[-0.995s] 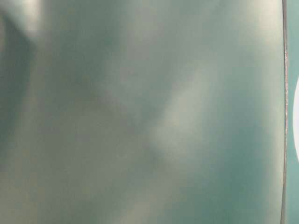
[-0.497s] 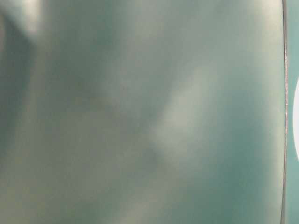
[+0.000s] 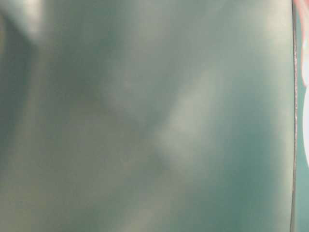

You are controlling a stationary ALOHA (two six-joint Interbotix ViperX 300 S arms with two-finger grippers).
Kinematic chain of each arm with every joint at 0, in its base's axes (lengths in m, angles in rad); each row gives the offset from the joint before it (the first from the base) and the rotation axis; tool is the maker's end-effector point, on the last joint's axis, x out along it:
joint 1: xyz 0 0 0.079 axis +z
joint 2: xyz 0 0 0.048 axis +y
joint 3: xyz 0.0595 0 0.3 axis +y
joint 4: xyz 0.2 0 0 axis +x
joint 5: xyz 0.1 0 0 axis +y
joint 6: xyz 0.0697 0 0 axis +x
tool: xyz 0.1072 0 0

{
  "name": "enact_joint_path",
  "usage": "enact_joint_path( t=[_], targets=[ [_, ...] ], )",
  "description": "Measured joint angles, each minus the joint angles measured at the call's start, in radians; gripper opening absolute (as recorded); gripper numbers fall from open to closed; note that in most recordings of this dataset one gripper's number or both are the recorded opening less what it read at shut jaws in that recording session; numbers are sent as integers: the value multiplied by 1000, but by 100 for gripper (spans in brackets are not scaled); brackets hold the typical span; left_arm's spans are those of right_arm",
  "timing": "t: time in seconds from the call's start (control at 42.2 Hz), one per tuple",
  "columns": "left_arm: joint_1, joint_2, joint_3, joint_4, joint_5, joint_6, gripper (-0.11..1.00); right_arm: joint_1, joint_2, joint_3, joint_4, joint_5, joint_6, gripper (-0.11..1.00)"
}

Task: Scoop the yellow hexagonal prism block from the bowl with a spoon using the right arm.
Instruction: 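Lift the red spoon and carry it over the white bowl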

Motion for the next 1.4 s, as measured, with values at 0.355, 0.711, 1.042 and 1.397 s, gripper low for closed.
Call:
enact_joint_path(
  t=[0.355,0.711,1.042,1.397],
  targets=[
    [0,-2,0,2,0,0,0,-178,-12,-212,-37,465,-9,21],
    [0,-2,0,0,-3,0,0,-281,80,-383,-104,719,-6,21],
    [2,-3,0,2,-3,0,0,-295,265,-572,-147,923,-3,21],
    [23,-2,0,0,-3,0,0,-296,397,-721,-150,1075,9,21]
  ],
)
